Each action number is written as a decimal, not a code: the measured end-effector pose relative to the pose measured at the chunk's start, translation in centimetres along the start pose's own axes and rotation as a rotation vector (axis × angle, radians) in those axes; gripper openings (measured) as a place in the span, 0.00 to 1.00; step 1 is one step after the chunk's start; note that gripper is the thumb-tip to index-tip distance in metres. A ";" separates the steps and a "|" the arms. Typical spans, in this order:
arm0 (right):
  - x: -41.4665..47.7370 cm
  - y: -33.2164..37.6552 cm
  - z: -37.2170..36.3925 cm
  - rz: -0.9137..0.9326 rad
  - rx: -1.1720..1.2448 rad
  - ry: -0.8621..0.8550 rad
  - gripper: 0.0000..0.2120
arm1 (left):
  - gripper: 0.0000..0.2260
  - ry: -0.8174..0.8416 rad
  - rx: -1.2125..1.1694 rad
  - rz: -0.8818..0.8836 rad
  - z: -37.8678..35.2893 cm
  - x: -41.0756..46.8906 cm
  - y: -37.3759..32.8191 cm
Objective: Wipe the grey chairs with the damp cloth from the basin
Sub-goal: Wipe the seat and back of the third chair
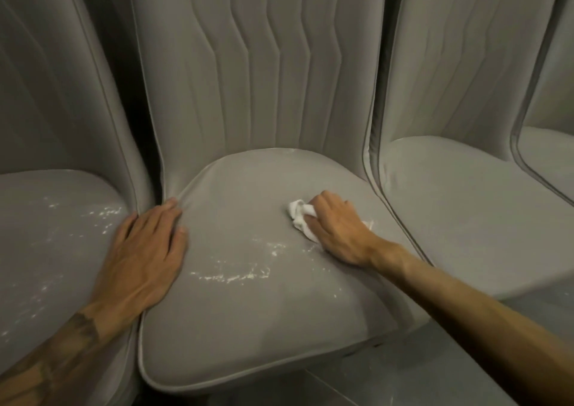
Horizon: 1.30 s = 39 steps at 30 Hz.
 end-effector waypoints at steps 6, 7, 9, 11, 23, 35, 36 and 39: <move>0.9 -6.5 2.6 -0.356 -0.039 -0.088 0.14 | 0.19 -0.029 0.000 -0.001 -0.6 0.0 0.6; 0.6 -5.8 2.2 -0.355 -0.022 -0.124 0.14 | 0.19 -0.029 -0.006 0.005 -0.6 0.0 0.6; -0.6 -3.1 0.7 -0.243 0.018 -0.133 0.12 | 0.19 -0.029 -0.002 0.002 -0.6 0.0 0.4; -2.1 -1.2 0.0 -0.101 0.020 -0.070 0.14 | 0.20 -0.026 -0.013 0.003 -0.3 0.0 0.2; -5.7 -0.6 0.2 -0.257 0.078 -0.109 0.14 | 0.20 -0.008 -0.021 0.002 0.7 -0.1 -0.6; -8.7 1.4 -0.3 -0.152 -0.024 -0.075 0.12 | 0.21 0.013 -0.047 0.030 0.9 -0.1 -0.7; -8.7 0.9 0.1 -0.114 -0.057 -0.067 0.13 | 0.21 0.019 -0.052 0.034 1.0 -0.2 -0.7; -7.4 -2.5 2.2 -0.336 -0.100 -0.058 0.13 | 0.22 0.031 -0.058 0.029 1.1 -0.4 -0.8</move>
Point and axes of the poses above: each hand's wrist, its own x-axis towards the middle knuckle, its own z-axis out of the back of the hand, y = z × x, the point moved 2 cm from there along x, towards the middle knuckle, and after that the axes turned 5 degrees about y, right-handed, at the moved point
